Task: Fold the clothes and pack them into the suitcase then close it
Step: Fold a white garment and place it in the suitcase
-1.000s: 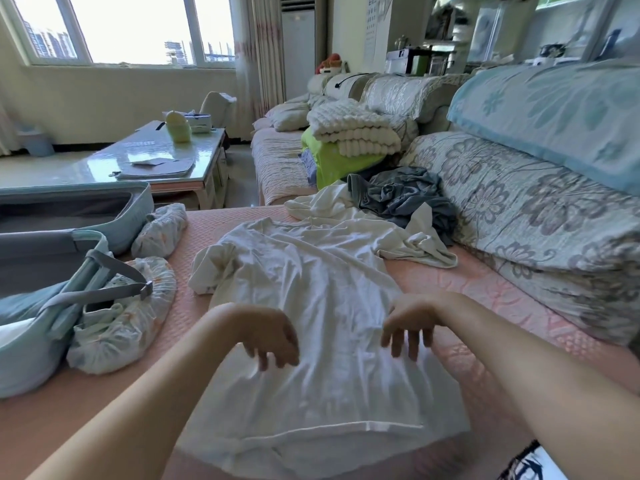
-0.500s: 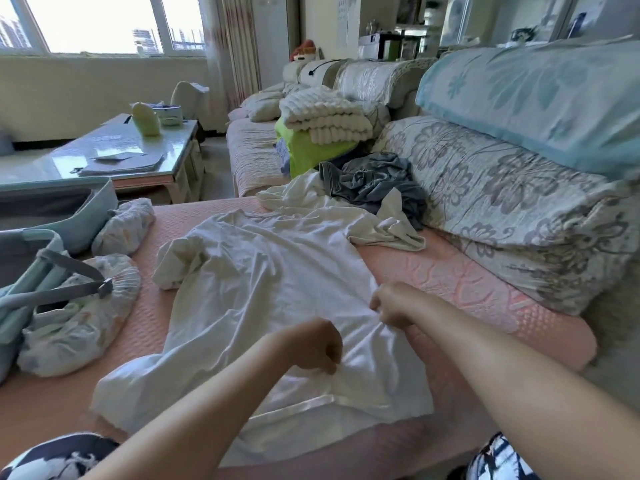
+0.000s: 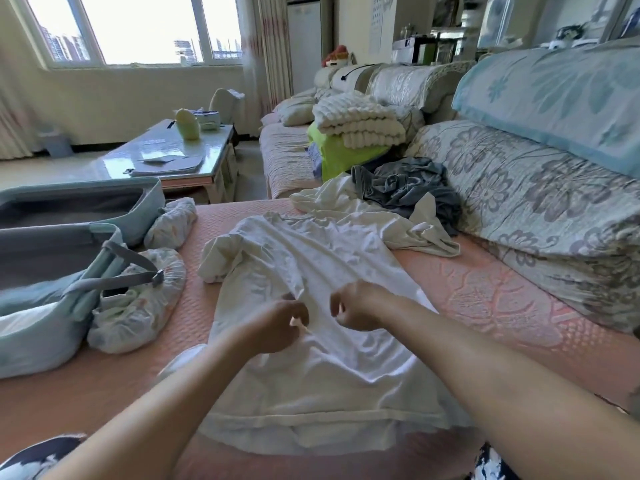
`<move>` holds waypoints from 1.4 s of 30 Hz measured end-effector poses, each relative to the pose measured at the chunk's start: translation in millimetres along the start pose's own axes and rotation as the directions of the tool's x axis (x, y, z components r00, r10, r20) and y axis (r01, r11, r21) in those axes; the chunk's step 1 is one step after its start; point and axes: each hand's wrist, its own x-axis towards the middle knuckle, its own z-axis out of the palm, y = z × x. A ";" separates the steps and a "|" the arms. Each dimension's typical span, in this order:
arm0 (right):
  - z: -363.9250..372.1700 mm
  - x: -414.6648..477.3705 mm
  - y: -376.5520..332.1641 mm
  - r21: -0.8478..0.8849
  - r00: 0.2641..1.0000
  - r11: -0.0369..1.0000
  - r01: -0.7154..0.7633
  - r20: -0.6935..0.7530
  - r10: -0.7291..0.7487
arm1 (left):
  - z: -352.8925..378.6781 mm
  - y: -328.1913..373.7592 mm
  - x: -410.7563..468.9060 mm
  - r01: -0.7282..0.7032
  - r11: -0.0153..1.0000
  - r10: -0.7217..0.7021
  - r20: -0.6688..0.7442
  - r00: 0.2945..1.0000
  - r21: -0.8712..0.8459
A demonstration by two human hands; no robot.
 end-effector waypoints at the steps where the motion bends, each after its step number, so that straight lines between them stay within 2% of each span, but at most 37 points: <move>1: 2.1 2.9 -20.8 0.042 0.997 0.997 0.068 0.043 -0.070 | -8.2 -16.7 -11.6 0.065 0.994 -0.063 -0.025 0.998 0.087; 3: 6.4 7.1 -59.9 0.091 0.975 0.981 0.172 0.126 -0.183 | -20.5 -49.7 -33.9 0.240 0.951 -0.249 0.022 0.968 0.198; 5: 11.9 8.7 -93.6 0.088 0.943 0.970 0.227 0.231 -0.242 | -29.2 -74.5 -55.5 0.357 0.923 -0.378 0.165 0.911 0.147; 8: 27.3 7.1 -129.8 -0.019 0.894 0.960 0.279 0.371 -0.252 | -27.8 -95.3 -84.6 0.363 0.931 -0.360 0.299 0.884 0.047; 11: 43.6 5.7 -145.7 -0.195 0.892 0.911 0.363 0.357 -0.278 | -22.4 -103.1 -101.2 0.318 0.948 -0.314 0.244 0.917 0.025; 14: 44.9 9.7 -144.2 -0.121 0.918 0.931 0.345 0.251 -0.308 | -42.1 -109.1 -106.5 0.298 0.952 -0.289 0.110 0.951 -0.071; 16: 37.3 10.7 -138.7 -0.004 0.921 0.944 0.330 0.222 -0.321 | -58.8 -109.6 -111.7 0.332 0.939 -0.317 0.154 0.936 -0.086; 17: 33.6 10.3 -135.4 0.078 0.909 0.947 0.311 0.267 -0.320 | -64.3 -107.1 -114.5 0.380 0.922 -0.351 0.260 0.900 -0.072; 18: 31.3 9.3 -132.1 0.153 0.878 0.949 0.276 0.360 -0.314 | -67.1 -102.0 -117.3 0.444 0.894 -0.386 0.408 0.828 -0.055; 20: 33.3 9.2 -125.4 0.186 0.770 0.965 0.185 0.583 -0.260 | -68.1 -90.2 -119.1 0.553 0.833 -0.403 0.677 0.616 -0.007; 21: 36.3 10.1 -122.4 0.163 0.725 0.972 0.170 0.647 -0.236 | -67.4 -85.3 -116.9 0.589 0.808 -0.389 0.755 0.528 0.005; 22: 38.2 13.7 -119.5 0.153 0.715 0.972 0.176 0.659 -0.233 | -67.3 -83.4 -111.7 0.602 0.798 -0.376 0.784 0.494 0.004; 23: 37.3 19.2 -116.5 0.172 0.745 0.968 0.183 0.619 -0.251 | -68.4 -84.6 -103.2 0.591 0.807 -0.377 0.764 0.524 -0.008; 24: 33.8 27.2 -112.9 0.208 0.802 0.960 0.188 0.531 -0.272 | -70.3 -87.4 -93.2 0.558 0.830 -0.386 0.692 0.610 -0.029; 26: 20.4 45.7 -105.3 0.307 0.914 0.934 0.182 0.299 -0.276 | -76.0 -95.1 -70.8 0.469 0.876 -0.376 0.446 0.812 -0.115; 27: 11.8 54.5 -101.8 0.343 0.949 0.922 0.177 0.188 -0.252 | -79.3 -97.7 -60.2 0.436 0.884 -0.368 0.324 0.872 -0.169; 29: -2.8 72.5 -94.9 0.386 0.982 0.907 0.170 0.008 -0.187 | -85.2 -102.3 -40.2 0.385 0.889 -0.364 0.129 0.922 -0.246; 32: -16.8 99.8 -93.3 0.444 0.985 0.882 0.158 -0.134 -0.109 | -90.8 -114.8 -10.4 0.373 0.911 -0.398 -0.140 0.907 -0.174; 34: -23.7 121.8 -97.5 0.400 0.973 0.899 0.180 -0.204 -0.104 | -91.7 -128.1 10.5 0.403 0.906 -0.422 -0.220 0.880 -0.128; 36: -25.7 150.6 -103.4 0.349 0.962 0.916 0.199 -0.246 -0.116 | -90.9 -146.8 33.5 0.450 0.890 -0.454 -0.209 0.866 -0.071; 39: -23.0 198.9 -115.4 0.284 0.954 0.934 0.218 -0.263 -0.143 | -90.3 -175.6 64.9 0.535 0.835 -0.520 -0.132 0.844 0.128; 42: -20.0 243.7 -127.6 0.294 0.933 0.916 0.273 -0.311 -0.178 | -88.9 -204.1 90.4 0.568 0.815 -0.557 -0.111 0.823 0.118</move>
